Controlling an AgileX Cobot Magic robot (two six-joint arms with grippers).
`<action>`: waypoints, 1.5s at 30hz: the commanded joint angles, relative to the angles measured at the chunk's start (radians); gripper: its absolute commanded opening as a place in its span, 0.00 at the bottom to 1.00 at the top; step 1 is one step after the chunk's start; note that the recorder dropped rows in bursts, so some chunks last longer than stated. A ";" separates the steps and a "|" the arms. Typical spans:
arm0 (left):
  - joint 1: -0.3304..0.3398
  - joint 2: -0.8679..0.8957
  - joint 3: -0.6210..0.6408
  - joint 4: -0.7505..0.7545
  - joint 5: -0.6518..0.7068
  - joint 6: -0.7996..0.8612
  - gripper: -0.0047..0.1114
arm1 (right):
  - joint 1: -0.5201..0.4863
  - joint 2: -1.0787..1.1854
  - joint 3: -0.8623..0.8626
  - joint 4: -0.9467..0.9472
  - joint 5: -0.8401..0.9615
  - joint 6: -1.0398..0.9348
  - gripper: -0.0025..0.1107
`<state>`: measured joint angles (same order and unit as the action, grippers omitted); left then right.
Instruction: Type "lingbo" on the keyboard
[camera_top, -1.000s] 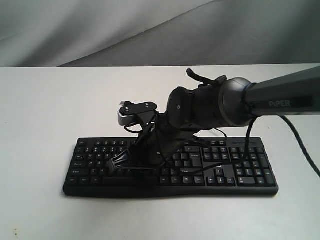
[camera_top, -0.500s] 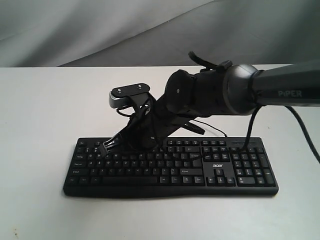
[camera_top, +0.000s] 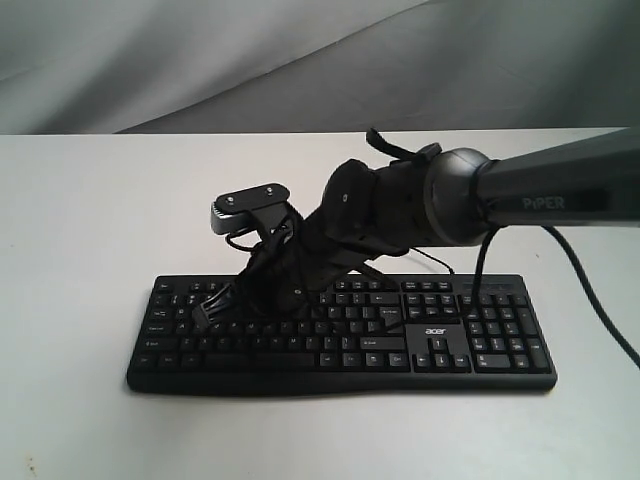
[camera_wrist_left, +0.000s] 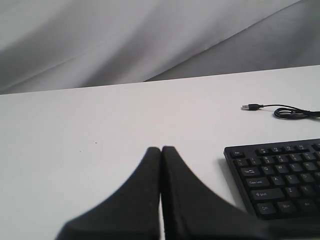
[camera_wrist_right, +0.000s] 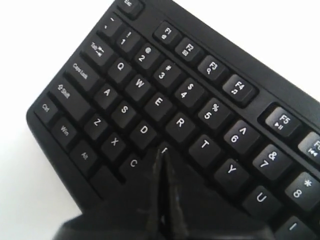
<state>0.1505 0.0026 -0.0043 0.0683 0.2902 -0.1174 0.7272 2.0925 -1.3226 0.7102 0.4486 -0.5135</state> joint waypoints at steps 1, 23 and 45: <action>0.002 -0.003 0.004 -0.008 -0.005 -0.004 0.04 | 0.002 0.009 -0.006 0.014 -0.015 -0.017 0.02; 0.002 -0.003 0.004 -0.008 -0.005 -0.004 0.04 | 0.002 0.040 -0.006 0.016 -0.043 -0.025 0.02; 0.002 -0.003 0.004 -0.008 -0.005 -0.004 0.04 | 0.000 -0.026 -0.006 -0.046 0.007 0.044 0.02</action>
<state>0.1505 0.0026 -0.0043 0.0683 0.2902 -0.1174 0.7272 2.0753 -1.3226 0.7117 0.4307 -0.5124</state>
